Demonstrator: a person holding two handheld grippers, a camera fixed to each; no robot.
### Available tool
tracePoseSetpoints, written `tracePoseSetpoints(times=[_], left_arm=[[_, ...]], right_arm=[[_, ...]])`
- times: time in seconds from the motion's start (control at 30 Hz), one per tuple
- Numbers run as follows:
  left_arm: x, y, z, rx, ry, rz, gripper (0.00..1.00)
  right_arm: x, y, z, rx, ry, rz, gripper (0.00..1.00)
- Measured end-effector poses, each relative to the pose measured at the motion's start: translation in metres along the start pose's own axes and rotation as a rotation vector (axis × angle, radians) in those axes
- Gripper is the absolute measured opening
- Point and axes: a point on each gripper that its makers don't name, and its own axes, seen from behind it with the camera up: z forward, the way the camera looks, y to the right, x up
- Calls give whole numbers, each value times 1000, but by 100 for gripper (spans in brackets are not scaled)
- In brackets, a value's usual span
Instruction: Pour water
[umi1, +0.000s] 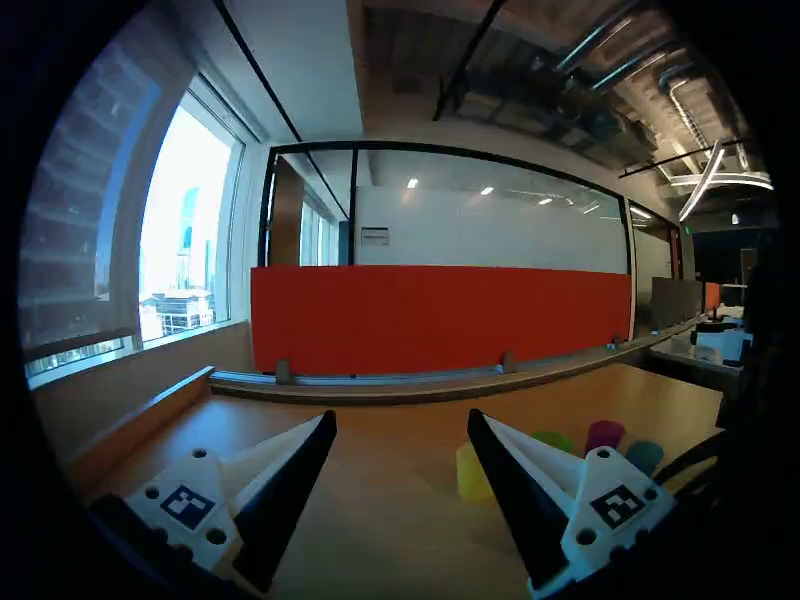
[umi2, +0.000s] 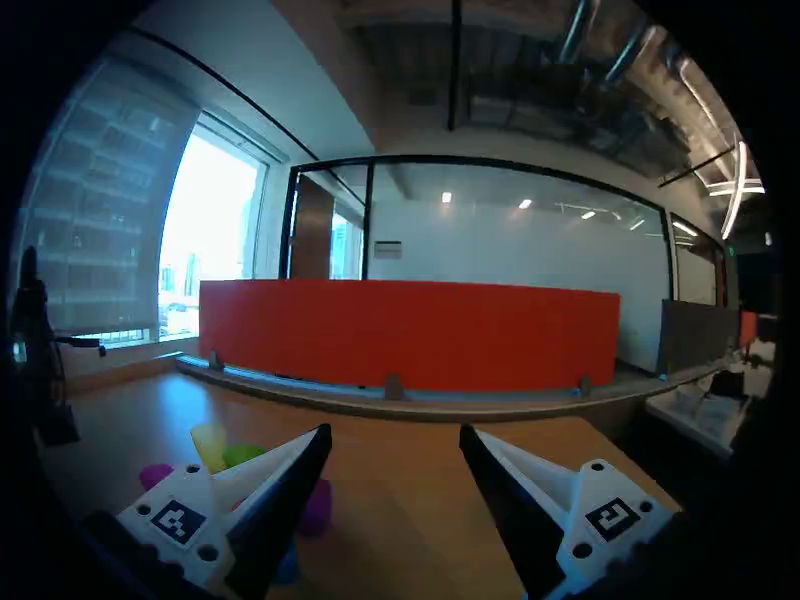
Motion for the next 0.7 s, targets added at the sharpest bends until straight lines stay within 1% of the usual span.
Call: tracePoseSetpoints(times=[0.13, 0.3, 0.47, 0.6, 0.7], left_arm=[[22, 1, 5, -12, -4, 2, 98], [47, 9, 7, -50, -9, 1, 98], [68, 23, 7, -111, -12, -35, 98], [83, 34, 4, -163, -5, -71, 98], [91, 39, 0, -195, 0, -84, 98]], right_arm=[[20, -2, 3, 19, -2, 6, 99], [49, -5, 6, 50, 4, 25, 99], [70, -7, 6, 82, 7, 11, 99], [79, -9, 5, 106, -5, -5, 99], [82, -12, 4, 123, -11, -6, 99]])
